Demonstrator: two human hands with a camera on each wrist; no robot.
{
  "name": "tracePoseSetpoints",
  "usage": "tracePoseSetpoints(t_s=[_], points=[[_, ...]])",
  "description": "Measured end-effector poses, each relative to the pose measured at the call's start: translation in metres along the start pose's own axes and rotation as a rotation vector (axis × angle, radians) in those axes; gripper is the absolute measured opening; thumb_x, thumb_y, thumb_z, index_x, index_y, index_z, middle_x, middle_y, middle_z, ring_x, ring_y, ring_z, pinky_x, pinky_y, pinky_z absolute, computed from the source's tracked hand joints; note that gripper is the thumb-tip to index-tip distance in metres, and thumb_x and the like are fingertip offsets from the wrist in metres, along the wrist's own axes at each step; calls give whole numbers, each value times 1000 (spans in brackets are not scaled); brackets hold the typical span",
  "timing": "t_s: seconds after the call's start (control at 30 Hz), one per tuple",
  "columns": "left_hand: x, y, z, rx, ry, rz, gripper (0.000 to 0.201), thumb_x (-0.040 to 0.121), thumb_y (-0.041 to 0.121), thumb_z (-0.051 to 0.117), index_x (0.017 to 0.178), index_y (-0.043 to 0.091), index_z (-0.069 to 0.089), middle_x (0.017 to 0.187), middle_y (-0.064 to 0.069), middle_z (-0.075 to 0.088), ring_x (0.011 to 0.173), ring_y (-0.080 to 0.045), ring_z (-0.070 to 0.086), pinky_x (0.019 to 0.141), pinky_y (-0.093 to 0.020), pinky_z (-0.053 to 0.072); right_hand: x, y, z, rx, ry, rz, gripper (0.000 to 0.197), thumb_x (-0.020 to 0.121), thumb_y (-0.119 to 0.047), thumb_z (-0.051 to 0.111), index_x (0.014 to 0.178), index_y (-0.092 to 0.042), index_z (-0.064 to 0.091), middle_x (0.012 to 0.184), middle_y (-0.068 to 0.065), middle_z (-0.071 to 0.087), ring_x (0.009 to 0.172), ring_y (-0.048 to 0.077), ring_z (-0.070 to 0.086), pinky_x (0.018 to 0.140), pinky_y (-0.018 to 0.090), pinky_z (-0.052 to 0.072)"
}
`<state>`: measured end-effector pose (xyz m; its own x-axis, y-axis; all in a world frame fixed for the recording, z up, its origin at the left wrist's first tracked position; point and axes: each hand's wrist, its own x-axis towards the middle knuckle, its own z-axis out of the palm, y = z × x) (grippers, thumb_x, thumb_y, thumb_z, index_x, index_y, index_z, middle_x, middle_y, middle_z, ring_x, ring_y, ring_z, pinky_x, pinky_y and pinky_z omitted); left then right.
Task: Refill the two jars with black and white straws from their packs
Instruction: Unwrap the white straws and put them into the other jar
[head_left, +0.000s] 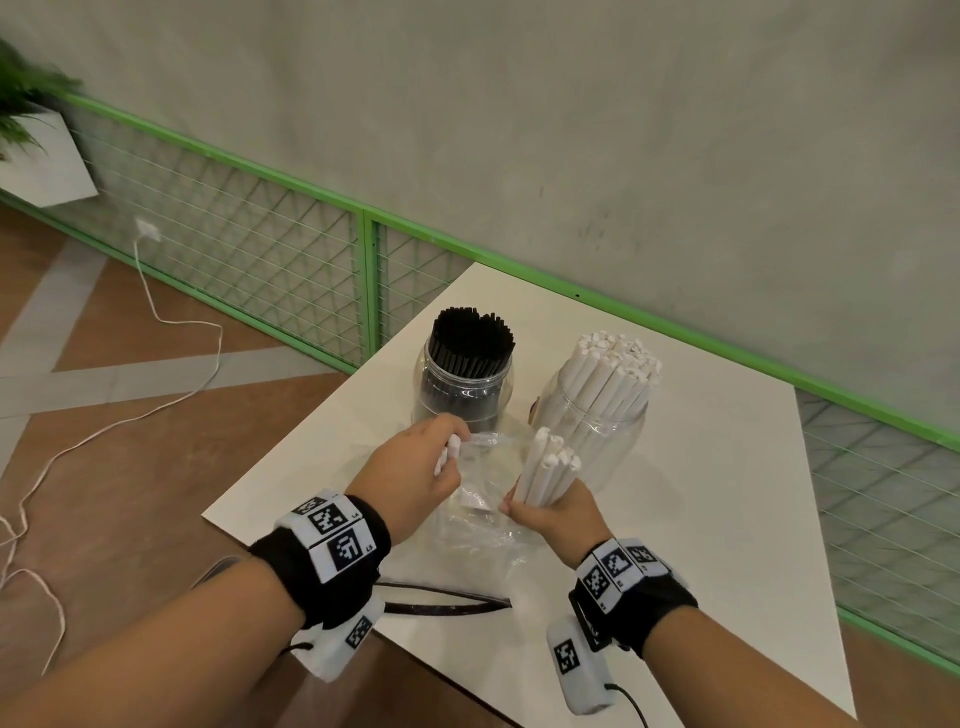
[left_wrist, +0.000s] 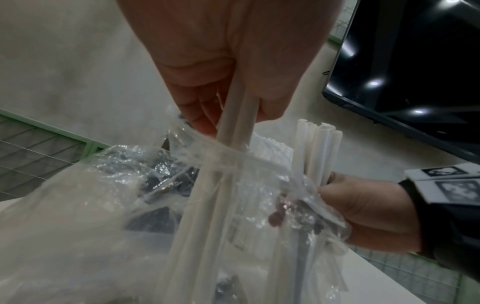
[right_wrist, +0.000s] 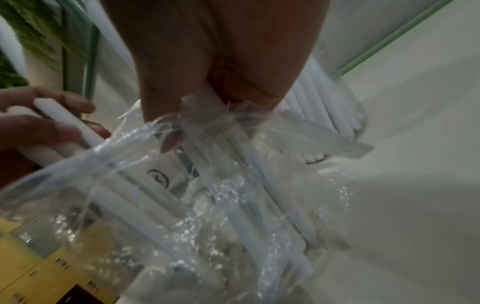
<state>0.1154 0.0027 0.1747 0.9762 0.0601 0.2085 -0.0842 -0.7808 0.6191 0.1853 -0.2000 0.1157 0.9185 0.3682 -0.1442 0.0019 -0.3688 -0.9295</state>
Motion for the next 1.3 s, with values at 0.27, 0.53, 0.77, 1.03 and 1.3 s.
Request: tracePoseSetpoints(t_s=[0.27, 0.53, 0.77, 1.03, 1.3], points=[[1, 0, -1, 18, -21, -13, 22, 92, 16, 48, 113, 22, 53, 107, 5, 54, 85, -15, 53, 73, -27, 44, 2, -66, -30, 109, 159, -192, 15, 75, -13, 80, 88, -10, 73, 86, 3, 75, 82, 11, 70, 69, 17, 53], [-1, 3, 1, 18, -15, -5, 20, 94, 18, 46, 112, 22, 53, 105, 5, 54, 82, -14, 52, 71, -24, 40, 23, -143, -111, 305, 481, -389, 6, 74, -20, 80, 71, -18, 75, 86, 15, 74, 93, 36, 69, 87, 49, 55], [3, 1, 3, 14, -16, -26, 21, 93, 17, 47, 112, 23, 53, 106, 5, 54, 85, -15, 52, 72, -25, 41, 52, -133, -119, 175, 515, -353, 15, 80, -25, 72, 65, -29, 72, 88, 20, 71, 89, 33, 68, 85, 49, 55], [5, 1, 5, 5, -2, -40, 22, 91, 17, 49, 111, 26, 53, 106, 8, 53, 84, -14, 52, 73, -25, 44, 86, -94, -101, 231, 533, -170, 29, 75, -30, 74, 92, -10, 62, 87, 11, 74, 85, 27, 71, 85, 48, 56], [6, 0, 4, 4, 2, -44, 21, 91, 17, 49, 110, 26, 52, 103, 10, 51, 83, -12, 51, 70, -22, 42, 93, -89, -98, 328, 625, -188, 14, 77, -18, 68, 86, -17, 57, 80, 9, 72, 82, 27, 69, 86, 48, 55]])
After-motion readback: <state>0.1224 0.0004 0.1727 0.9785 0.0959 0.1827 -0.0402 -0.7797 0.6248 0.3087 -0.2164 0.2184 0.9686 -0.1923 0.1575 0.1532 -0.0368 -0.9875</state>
